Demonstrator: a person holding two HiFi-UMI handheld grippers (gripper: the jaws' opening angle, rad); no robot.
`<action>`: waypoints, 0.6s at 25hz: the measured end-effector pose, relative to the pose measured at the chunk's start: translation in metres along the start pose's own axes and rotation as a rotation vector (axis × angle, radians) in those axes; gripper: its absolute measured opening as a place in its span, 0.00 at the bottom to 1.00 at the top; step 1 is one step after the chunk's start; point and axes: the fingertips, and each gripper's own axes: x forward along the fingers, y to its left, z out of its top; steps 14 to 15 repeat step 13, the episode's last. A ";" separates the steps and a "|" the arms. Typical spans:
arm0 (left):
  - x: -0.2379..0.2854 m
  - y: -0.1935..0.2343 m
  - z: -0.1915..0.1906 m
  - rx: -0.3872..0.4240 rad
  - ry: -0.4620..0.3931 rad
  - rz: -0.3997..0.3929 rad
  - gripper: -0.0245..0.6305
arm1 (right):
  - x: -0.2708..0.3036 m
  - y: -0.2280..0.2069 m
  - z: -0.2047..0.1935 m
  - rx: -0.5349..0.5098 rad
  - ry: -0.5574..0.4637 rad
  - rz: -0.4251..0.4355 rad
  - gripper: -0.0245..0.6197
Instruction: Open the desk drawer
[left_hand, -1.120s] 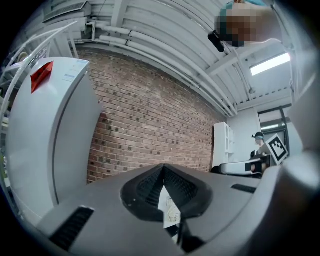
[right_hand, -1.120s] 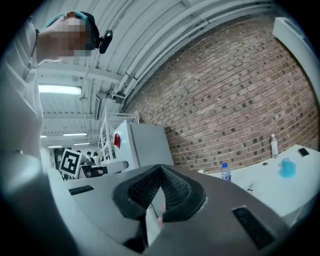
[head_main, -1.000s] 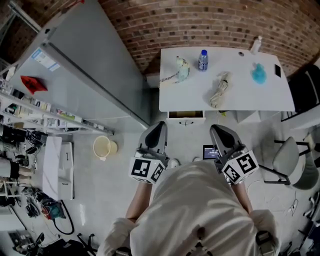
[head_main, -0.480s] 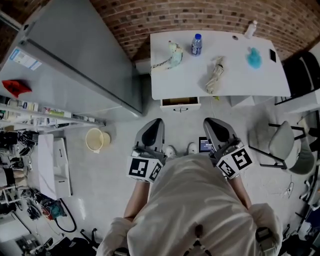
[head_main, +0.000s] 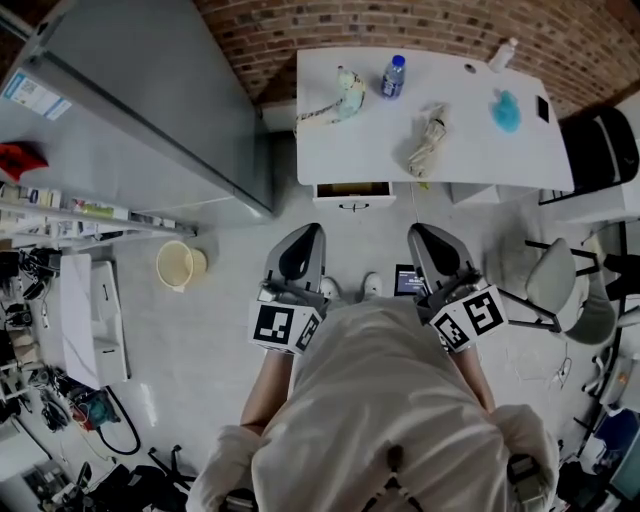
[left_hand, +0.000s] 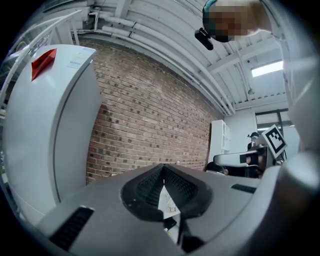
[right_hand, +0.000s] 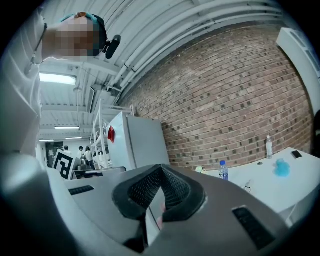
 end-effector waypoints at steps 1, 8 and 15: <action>0.000 0.001 -0.001 -0.001 0.003 -0.002 0.05 | -0.001 0.000 0.000 0.002 0.001 -0.005 0.08; 0.003 -0.004 -0.003 0.014 0.006 -0.011 0.05 | -0.008 -0.008 -0.003 0.029 -0.002 -0.033 0.08; 0.007 -0.009 -0.004 0.016 0.003 -0.009 0.05 | -0.011 -0.014 -0.003 0.031 -0.004 -0.035 0.08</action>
